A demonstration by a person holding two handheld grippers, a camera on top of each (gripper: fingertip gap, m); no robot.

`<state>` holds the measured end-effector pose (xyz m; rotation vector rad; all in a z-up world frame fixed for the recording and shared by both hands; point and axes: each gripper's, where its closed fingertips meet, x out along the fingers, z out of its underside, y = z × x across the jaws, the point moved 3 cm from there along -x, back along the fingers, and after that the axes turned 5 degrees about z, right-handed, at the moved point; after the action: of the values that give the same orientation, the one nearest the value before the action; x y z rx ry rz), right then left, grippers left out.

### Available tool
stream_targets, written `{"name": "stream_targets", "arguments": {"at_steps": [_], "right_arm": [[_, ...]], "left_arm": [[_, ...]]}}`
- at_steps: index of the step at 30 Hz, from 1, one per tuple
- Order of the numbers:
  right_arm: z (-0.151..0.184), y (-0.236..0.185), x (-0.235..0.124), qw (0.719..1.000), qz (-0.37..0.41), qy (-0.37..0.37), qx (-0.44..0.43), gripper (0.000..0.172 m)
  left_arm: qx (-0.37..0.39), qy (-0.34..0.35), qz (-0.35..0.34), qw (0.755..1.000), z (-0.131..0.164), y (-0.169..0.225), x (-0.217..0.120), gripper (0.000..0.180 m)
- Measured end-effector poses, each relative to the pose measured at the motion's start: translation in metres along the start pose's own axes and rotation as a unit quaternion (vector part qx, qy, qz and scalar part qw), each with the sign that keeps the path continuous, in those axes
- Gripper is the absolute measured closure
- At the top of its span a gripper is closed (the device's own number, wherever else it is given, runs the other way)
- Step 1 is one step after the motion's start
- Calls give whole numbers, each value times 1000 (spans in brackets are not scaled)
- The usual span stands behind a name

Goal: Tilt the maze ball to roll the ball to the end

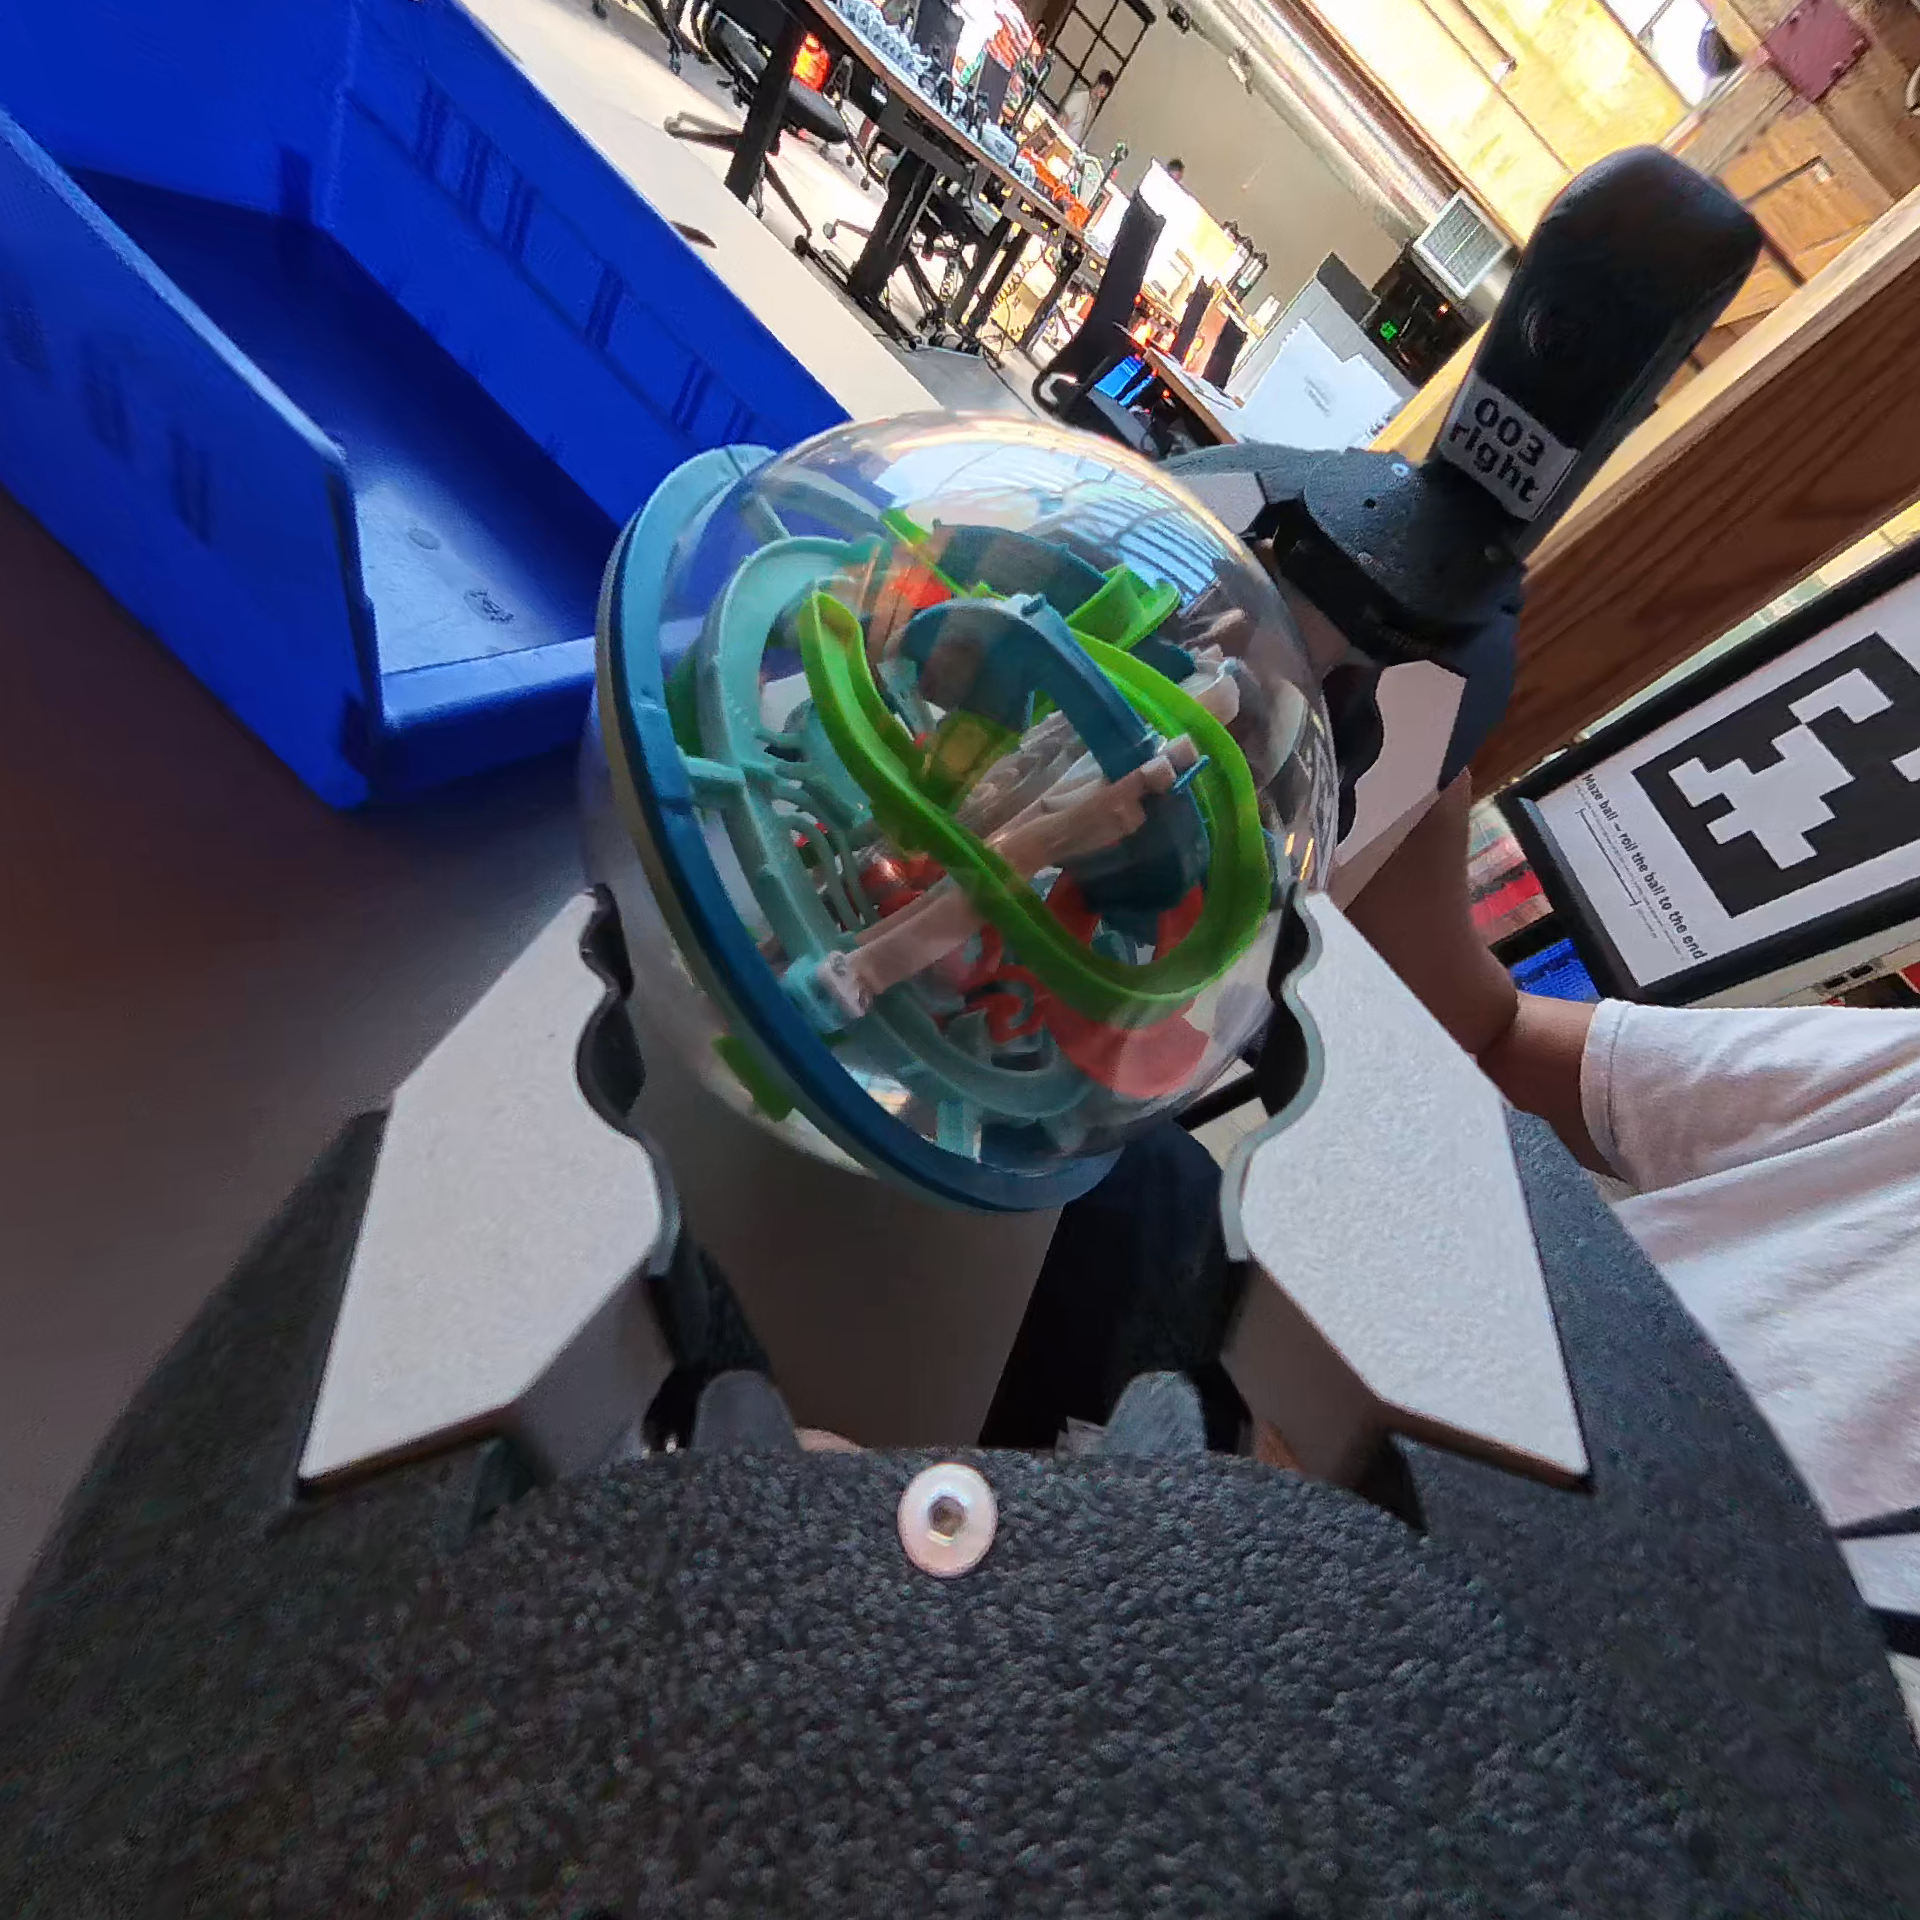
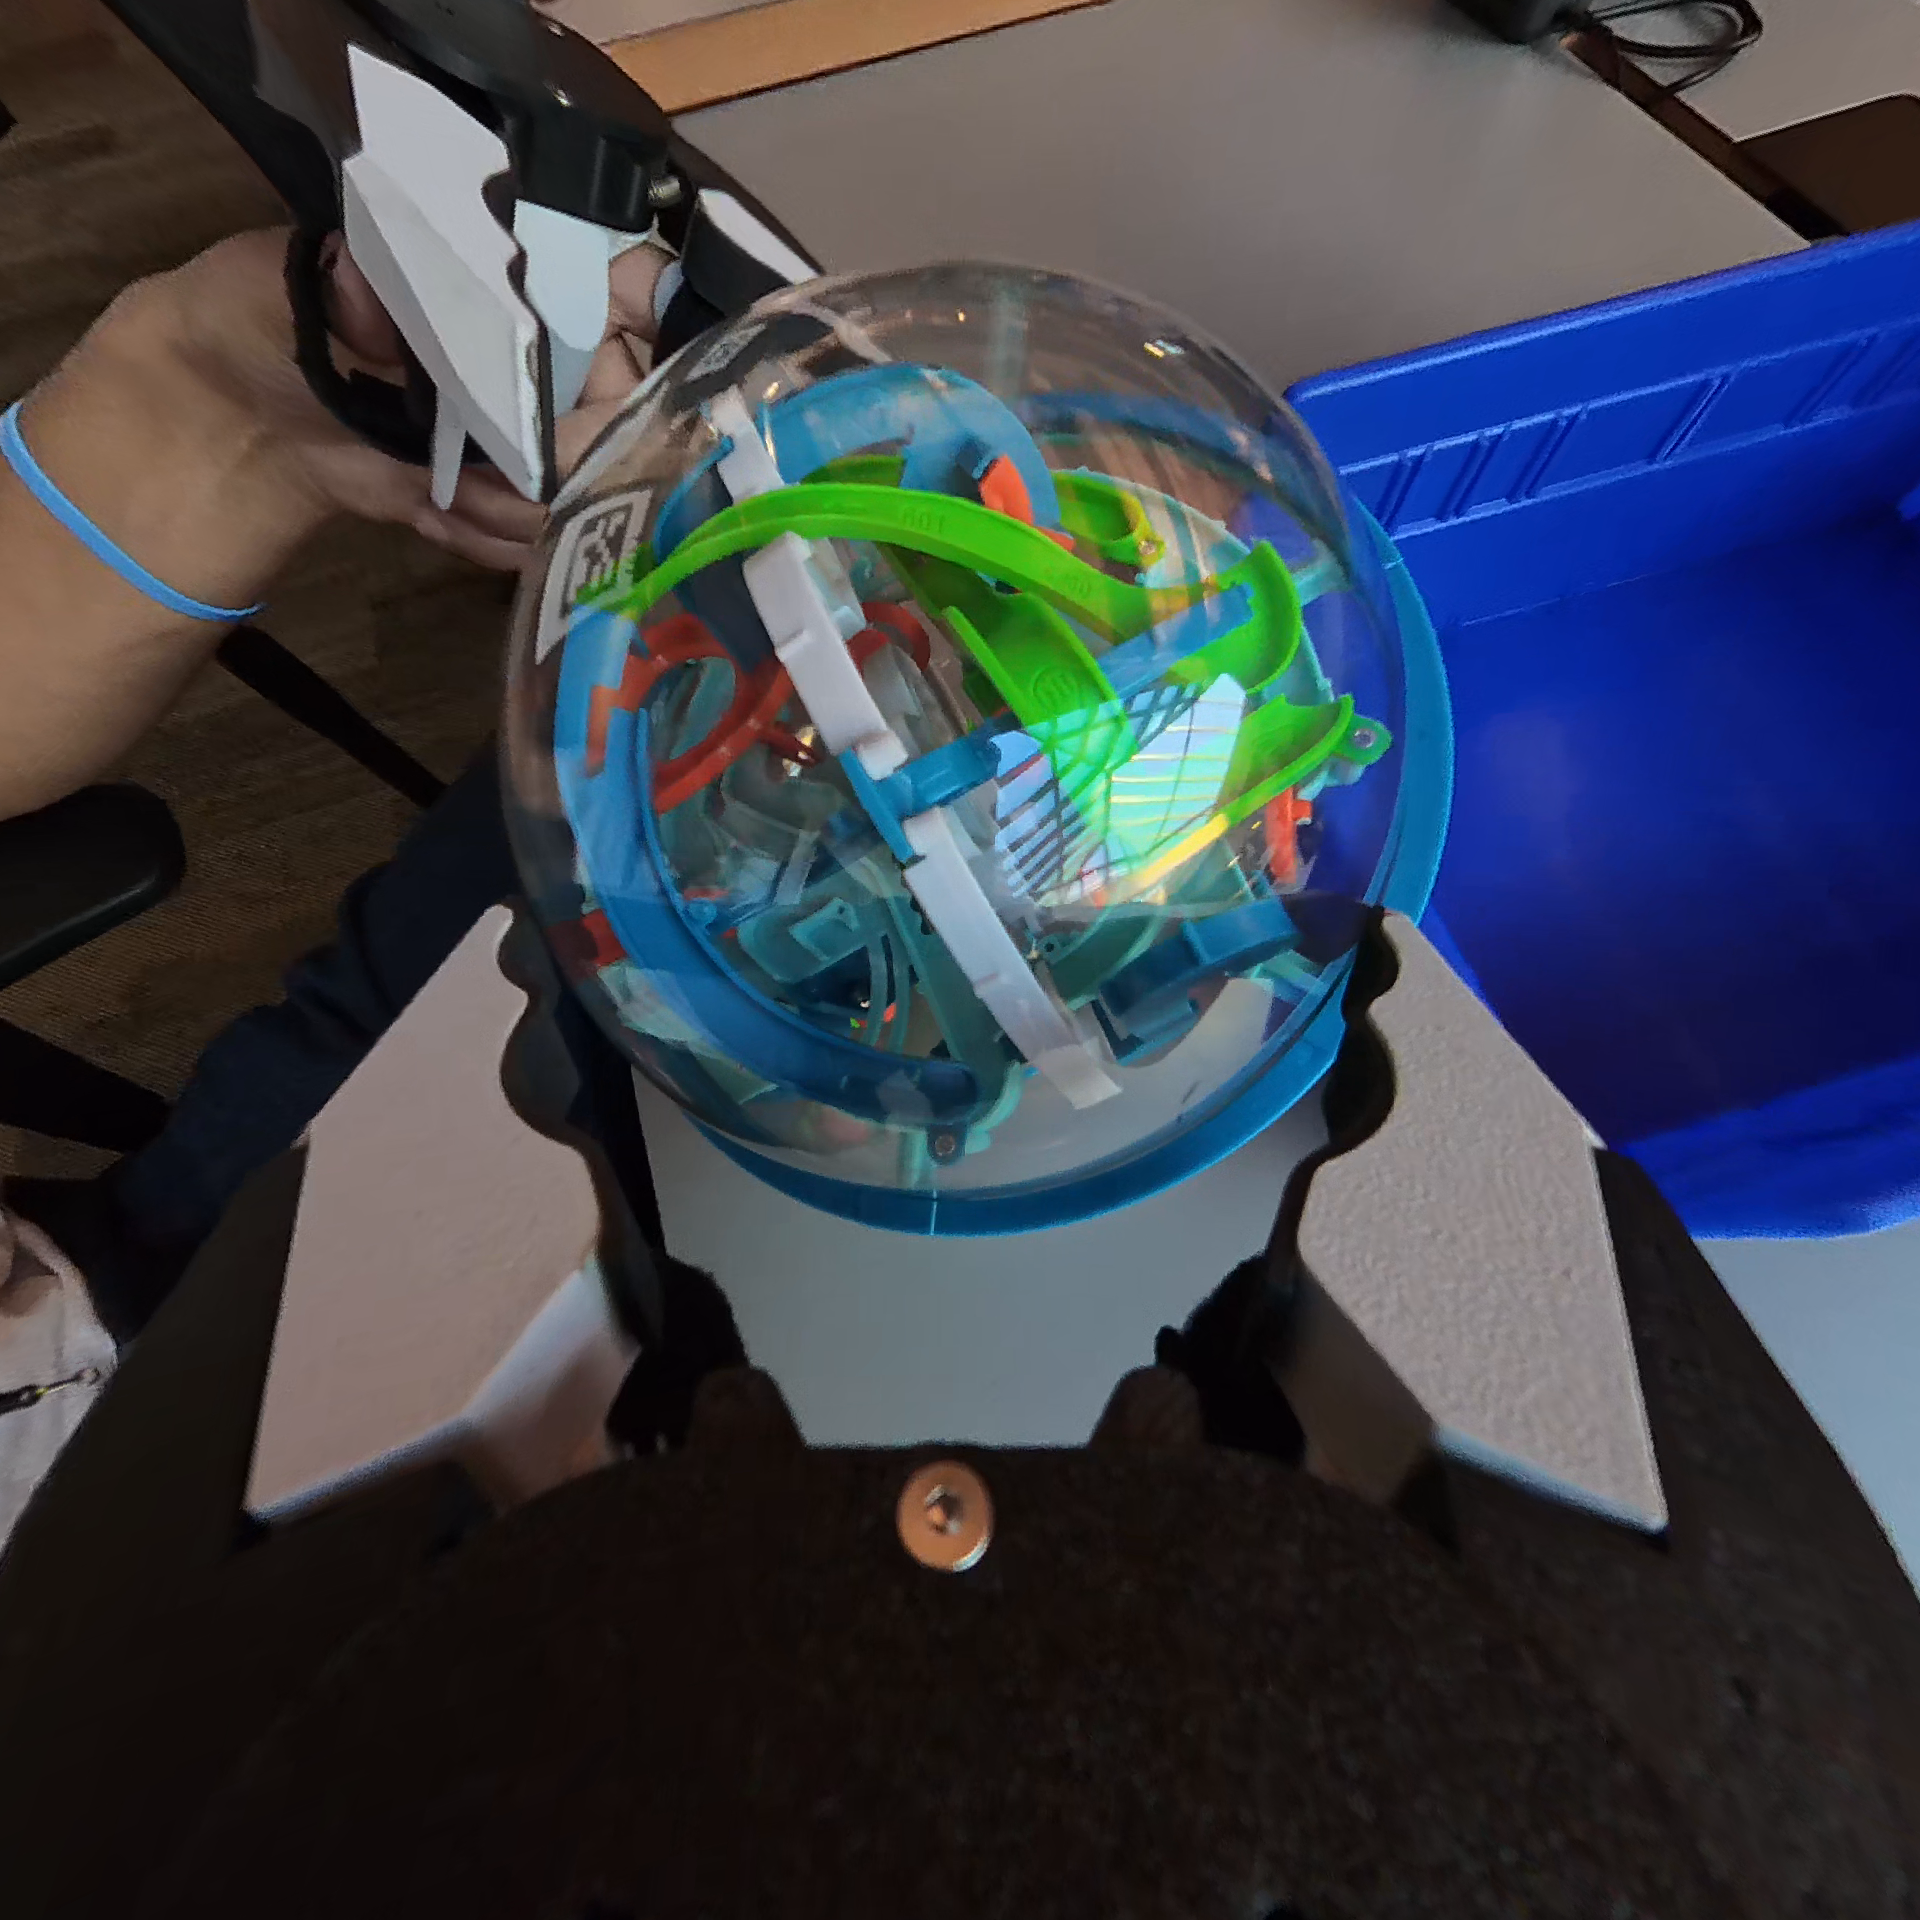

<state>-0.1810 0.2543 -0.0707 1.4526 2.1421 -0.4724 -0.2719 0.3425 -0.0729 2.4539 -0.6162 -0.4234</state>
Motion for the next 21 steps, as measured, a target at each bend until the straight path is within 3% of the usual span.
{"name": "stream_targets", "arguments": {"at_steps": [6,13,21], "right_arm": [[-2,-8,-3,1000,10,-19,0,27],[-6,-5,-17,997,-66,15,34,32],[-9,23,-32,975,-167,84,122,53]], "left_arm": [[2,-7,28,1000,7,-1,0,57],[10,-14,52,998,7,-5,-3,58],[20,-16,53,998,11,-4,-2,63]]}}
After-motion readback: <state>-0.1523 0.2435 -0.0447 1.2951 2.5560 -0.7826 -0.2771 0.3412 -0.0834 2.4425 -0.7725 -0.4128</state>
